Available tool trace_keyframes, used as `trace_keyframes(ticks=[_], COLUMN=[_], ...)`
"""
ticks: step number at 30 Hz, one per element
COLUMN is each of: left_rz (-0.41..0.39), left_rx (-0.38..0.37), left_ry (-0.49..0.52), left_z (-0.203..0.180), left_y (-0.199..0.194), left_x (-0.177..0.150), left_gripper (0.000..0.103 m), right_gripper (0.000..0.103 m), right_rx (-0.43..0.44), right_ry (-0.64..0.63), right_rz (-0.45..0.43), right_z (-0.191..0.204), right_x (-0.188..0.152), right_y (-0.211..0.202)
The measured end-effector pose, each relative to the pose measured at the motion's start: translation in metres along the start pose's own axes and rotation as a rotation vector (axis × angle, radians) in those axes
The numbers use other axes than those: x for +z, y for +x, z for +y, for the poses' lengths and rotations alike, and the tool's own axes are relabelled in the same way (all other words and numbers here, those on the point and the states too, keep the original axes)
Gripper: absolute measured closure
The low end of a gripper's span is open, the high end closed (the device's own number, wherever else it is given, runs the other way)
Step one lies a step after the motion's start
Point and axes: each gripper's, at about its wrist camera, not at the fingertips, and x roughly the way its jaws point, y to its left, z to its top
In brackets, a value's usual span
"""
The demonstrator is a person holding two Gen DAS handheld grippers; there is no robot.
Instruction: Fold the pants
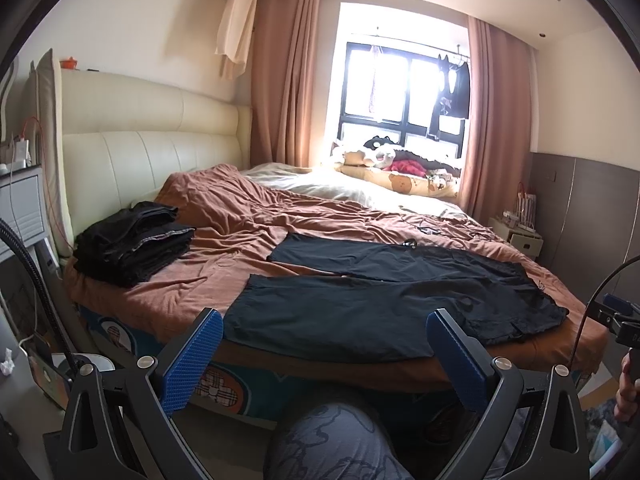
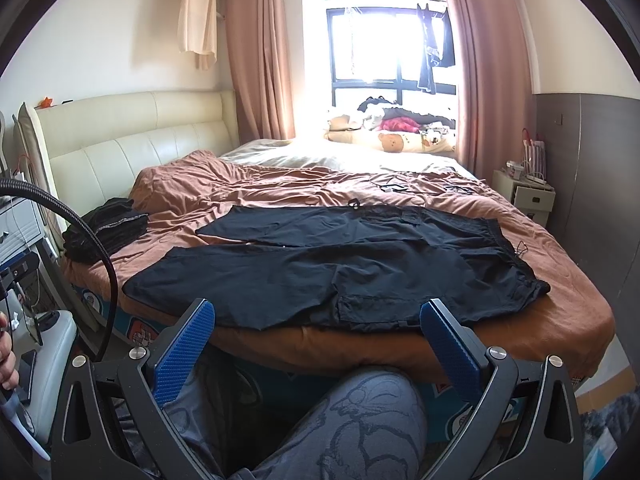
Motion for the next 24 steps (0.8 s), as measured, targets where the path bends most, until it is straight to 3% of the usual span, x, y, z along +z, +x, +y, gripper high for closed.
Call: trace_keyframes(ticks=[13, 24], left_rz=[0.010, 0.059], left_rx=[0.000, 0.000], left_ry=[-0.004, -0.001], left_z=[0.005, 0.012], left_y=[0.003, 0.029], left_x=[-0.002, -0.012], left_gripper=[0.000, 0.000], right_gripper=[0.000, 0.000], right_rx=[0.004, -0.008], right_ry=[-0.002, 0.023], right_rz=[0.004, 0.031], right_z=[0.000, -0.010], right_x=[0.001, 0.002], right_y=[0.001, 0.017])
